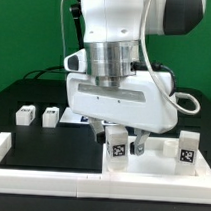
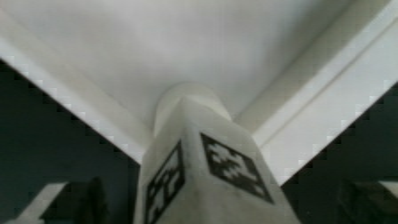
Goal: Assemble square table
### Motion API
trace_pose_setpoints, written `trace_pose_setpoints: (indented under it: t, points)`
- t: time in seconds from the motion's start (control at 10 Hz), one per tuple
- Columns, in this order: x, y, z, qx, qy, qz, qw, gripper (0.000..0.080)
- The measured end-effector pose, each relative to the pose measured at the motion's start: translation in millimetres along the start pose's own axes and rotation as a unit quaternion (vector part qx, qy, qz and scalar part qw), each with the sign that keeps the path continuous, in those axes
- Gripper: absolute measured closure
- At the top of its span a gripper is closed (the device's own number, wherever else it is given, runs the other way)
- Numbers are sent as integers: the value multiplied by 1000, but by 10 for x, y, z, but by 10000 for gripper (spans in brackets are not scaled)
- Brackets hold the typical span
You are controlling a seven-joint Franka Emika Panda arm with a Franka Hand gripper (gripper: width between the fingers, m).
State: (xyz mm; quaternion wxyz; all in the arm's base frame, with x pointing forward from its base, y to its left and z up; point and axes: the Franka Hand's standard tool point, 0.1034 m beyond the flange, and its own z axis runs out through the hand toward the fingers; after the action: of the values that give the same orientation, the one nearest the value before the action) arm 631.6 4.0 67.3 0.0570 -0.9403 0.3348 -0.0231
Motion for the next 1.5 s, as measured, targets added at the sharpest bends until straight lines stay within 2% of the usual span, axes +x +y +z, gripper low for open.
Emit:
trace_pose_setpoints:
  t: [0.3,0.6,0.8,0.9,1.0,1.3,1.5]
  points:
    - [44,-17,-32,0,17,-204,979,151]
    - [36,-8,-44,-1,17,-274,962,151]
    - [34,-9,-43,0,17,-257,966,398]
    - [34,-8,-42,1,17,-240,971,398]
    - [43,4,-41,1,17,-192,981,511]
    - [52,23,-37,2,17,-94,995,511]
    - [60,69,-34,1,19,78,997,511]
